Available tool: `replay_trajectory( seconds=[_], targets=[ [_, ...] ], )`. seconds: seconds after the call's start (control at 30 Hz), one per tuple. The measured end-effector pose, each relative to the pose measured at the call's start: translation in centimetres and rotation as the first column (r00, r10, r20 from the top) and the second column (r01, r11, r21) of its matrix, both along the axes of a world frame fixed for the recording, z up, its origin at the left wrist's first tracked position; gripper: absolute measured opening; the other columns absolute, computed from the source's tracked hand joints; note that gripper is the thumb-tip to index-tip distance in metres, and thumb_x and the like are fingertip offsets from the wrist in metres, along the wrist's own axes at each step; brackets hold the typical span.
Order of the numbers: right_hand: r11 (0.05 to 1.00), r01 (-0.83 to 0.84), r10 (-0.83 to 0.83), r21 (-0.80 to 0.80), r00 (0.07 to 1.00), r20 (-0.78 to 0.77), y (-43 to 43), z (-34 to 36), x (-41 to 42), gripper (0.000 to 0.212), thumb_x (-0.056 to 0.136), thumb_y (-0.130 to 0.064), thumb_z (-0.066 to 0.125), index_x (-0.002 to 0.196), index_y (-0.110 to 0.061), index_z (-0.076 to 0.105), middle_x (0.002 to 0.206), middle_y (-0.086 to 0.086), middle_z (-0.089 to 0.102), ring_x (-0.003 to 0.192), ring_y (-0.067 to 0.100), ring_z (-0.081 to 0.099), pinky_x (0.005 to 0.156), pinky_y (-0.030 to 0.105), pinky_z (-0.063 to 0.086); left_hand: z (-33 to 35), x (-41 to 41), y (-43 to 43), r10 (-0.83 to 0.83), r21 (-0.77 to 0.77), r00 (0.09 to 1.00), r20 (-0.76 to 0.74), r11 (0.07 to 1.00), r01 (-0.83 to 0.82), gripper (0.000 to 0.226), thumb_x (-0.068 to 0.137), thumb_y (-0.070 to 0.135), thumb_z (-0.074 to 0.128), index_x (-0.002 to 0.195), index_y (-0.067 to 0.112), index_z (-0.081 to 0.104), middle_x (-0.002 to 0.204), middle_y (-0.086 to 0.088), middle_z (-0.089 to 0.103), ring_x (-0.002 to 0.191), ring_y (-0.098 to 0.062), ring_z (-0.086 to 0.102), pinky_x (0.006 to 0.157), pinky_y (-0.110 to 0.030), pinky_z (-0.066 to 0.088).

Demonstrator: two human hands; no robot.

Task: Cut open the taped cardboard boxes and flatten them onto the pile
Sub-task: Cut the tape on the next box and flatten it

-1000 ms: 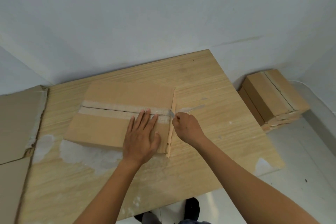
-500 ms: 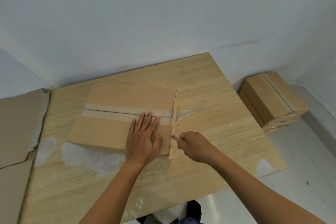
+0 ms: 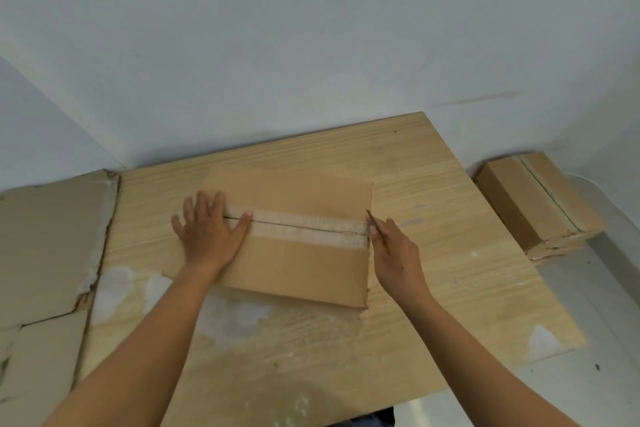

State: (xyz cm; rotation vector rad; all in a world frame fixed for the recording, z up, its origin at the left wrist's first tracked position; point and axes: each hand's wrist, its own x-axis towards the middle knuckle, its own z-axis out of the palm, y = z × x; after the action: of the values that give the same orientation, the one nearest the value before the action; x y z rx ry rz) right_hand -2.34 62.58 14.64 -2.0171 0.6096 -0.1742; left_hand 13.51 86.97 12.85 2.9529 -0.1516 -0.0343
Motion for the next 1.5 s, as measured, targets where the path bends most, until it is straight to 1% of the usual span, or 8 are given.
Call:
replay_trajectory(
  seconds=[0.17,0.37,0.6,0.7,0.8,0.93,1.23,1.5],
  targets=[
    [0.992,-0.044,0.032,-0.116,0.995,-0.097,2.5,-0.6,3.7,0.039,0.103,-0.022,0.033,0.14,-0.025,0.045,0.149,0.012,0.034,0.132,0.028,0.041,0.094,0.027,0.036,0.1,0.7,0.7,0.046,-0.054,0.995,-0.083,0.997,-0.05,0.082,0.089,0.066,0.04,0.151,0.017,0.02,0.159,-0.014,0.011,0.143,-0.033,0.016,0.113,-0.047,0.019],
    [0.917,-0.016,-0.058,-0.4,0.984,-0.171,0.9,-2.1,9.9,0.04,0.102,-0.025,0.03,0.14,-0.025,0.042,0.147,0.016,0.032,0.126,0.037,0.041,0.097,0.046,0.038,-0.1,-0.5,2.4,0.116,-0.181,0.993,0.003,0.977,-0.113,0.066,0.085,0.059,0.056,0.135,0.018,0.04,0.142,-0.012,0.034,0.13,-0.033,0.03,0.106,-0.047,0.024],
    [0.807,-0.163,0.075,-0.567,0.982,-0.175,-0.3,-2.6,14.4,0.039,0.101,-0.022,0.039,0.138,-0.025,0.047,0.143,0.015,0.041,0.118,0.038,0.048,0.09,0.046,0.044,0.0,6.3,3.5,-0.178,-0.121,0.978,0.109,0.974,0.19,0.085,0.075,0.071,0.037,0.139,0.015,0.039,0.144,-0.009,0.038,0.134,-0.032,0.028,0.111,-0.047,0.018],
    [0.762,-0.297,0.235,-0.575,0.955,-0.182,-0.7,-2.3,15.4,0.038,0.099,-0.027,0.04,0.133,-0.024,0.054,0.14,0.015,0.046,0.117,0.038,0.052,0.092,0.047,0.046,0.4,8.6,2.1,-0.377,-0.095,0.925,-0.051,0.924,0.371,0.099,0.072,0.081,0.026,0.147,0.017,0.029,0.146,-0.006,0.04,0.135,-0.028,0.033,0.11,-0.042,0.025],
    [0.687,-0.396,0.341,-0.609,0.916,-0.212,-0.7,-2.2,15.3,0.049,0.095,-0.039,0.027,0.132,-0.023,0.056,0.137,0.014,0.051,0.113,0.038,0.056,0.089,0.047,0.049,0.1,8.7,0.6,-0.366,-0.233,0.87,-0.331,0.925,0.3,0.091,0.075,0.08,0.048,0.148,0.031,0.024,0.143,0.004,0.046,0.128,-0.023,0.046,0.103,-0.041,0.039],
    [0.65,-0.35,0.343,-0.675,0.927,-0.15,-0.6,-2.2,15.1,0.044,0.093,-0.027,0.035,0.128,-0.015,0.059,0.127,0.014,0.061,0.112,0.036,0.059,0.09,0.048,0.05,-0.5,7.9,0.3,-0.336,-0.436,0.803,-0.492,0.894,0.107,0.06,0.078,0.075,0.051,0.122,0.035,0.055,0.115,0.01,0.065,0.1,-0.014,0.062,0.09,-0.036,0.049],
    [0.8,-0.073,0.124,-0.596,0.991,0.045,0.9,-2.3,9.5,0.042,0.097,-0.028,0.031,0.126,-0.018,0.059,0.135,0.016,0.053,0.127,0.037,0.046,0.101,0.049,0.037,0.5,6.7,0.1,-0.279,-0.419,0.844,-0.459,0.905,0.072,0.04,0.087,0.065,0.049,0.11,0.034,0.057,0.108,0.008,0.063,0.101,-0.019,0.06,0.086,-0.033,0.047],
    [0.973,-0.099,0.092,-0.208,0.995,-0.043,3.9,-2.3,4.5,0.039,0.102,-0.02,0.035,0.14,-0.022,0.046,0.137,0.007,0.053,0.126,0.023,0.049,0.092,0.027,0.04,0.6,3.3,1.9,0.113,-0.388,0.945,-0.306,0.892,-0.232,0.052,0.09,0.062,0.045,0.11,0.017,0.061,0.115,-0.01,0.064,0.098,-0.03,0.057,0.082,-0.036,0.043]
  ],
)
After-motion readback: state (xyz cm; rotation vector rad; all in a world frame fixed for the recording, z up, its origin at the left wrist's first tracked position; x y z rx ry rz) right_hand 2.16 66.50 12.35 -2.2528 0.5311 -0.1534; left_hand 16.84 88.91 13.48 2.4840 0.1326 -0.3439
